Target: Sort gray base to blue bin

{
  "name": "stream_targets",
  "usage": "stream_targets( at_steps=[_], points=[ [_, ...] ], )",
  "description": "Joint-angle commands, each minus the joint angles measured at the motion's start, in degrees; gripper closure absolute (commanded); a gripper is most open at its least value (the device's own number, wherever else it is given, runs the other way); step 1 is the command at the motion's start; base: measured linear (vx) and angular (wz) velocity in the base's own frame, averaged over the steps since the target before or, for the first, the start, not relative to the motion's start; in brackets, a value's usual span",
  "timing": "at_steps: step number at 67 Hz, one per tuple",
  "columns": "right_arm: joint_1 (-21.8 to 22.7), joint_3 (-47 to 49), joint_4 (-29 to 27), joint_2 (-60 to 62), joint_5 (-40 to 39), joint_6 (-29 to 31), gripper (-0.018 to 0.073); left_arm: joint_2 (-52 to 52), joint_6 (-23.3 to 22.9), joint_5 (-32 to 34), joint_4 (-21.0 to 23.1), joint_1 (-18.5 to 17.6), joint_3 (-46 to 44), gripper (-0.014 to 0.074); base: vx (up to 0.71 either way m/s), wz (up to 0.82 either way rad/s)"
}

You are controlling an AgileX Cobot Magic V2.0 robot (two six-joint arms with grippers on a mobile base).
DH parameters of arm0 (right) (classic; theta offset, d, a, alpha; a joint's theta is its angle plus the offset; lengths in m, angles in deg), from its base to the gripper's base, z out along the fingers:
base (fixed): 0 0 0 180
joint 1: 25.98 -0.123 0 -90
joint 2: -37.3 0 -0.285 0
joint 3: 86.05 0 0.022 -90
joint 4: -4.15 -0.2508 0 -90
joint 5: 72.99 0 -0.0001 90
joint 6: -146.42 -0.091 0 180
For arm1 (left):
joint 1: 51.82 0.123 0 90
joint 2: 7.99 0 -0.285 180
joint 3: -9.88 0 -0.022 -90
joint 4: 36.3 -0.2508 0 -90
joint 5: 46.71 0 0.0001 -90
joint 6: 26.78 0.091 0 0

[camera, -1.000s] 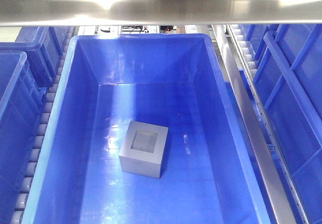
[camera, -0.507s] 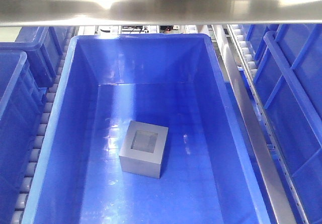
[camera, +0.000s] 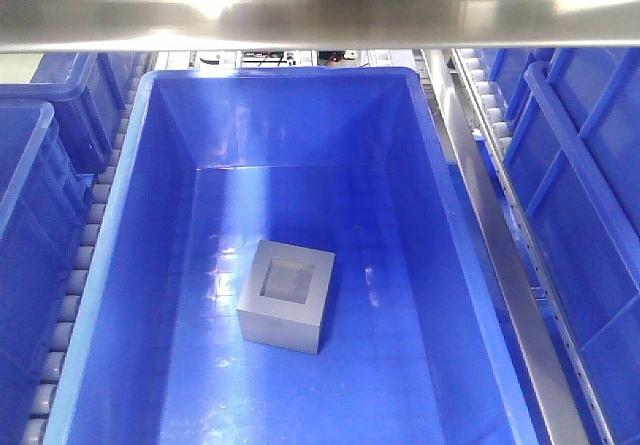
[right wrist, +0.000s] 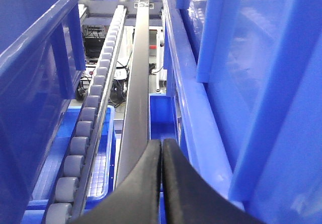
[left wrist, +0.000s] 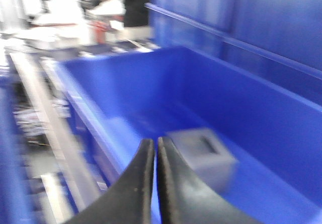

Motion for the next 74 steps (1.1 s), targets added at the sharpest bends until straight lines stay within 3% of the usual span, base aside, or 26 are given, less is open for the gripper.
stream_targets(
  at_steps=[1,16,26,37,41,59,74],
  points=[
    [0.31,-0.32,0.48,0.43,-4.26,0.38,0.0564,-1.13,0.07,8.20,-0.36,6.33,0.54,0.0605,0.00,0.00],
    [0.31,-0.32,0.48,0.43,-4.26,0.38,0.0564,-1.13,0.07,13.45,0.68,21.58,6.68,0.0605,0.00,0.00],
    [0.31,-0.32,0.48,0.43,-4.21,0.38,0.0564,-1.03,0.07,19.10,2.57,27.73,12.35,0.0605,0.00,0.00],
    [0.31,-0.32,0.48,0.43,-4.15,0.38,0.0564,-0.72,-0.22,27.42,2.73,28.68,20.39,0.0605,0.00,0.00],
    [0.31,-0.32,0.48,0.43,-4.15,0.38,0.0564,0.58,-0.52,24.16,2.68,28.68,20.04,0.0605,0.00,0.00],
    [0.31,-0.32,0.48,0.43,-4.15,0.38,0.0564,2.98,-0.52,25.03,2.63,31.06,20.09,0.0605,0.00,0.00],
    [0.31,-0.32,0.48,0.43,-4.09,0.38,0.0564,2.98,-0.52,24.32,2.57,31.04,20.09,0.0603,0.00,0.00]
  ],
)
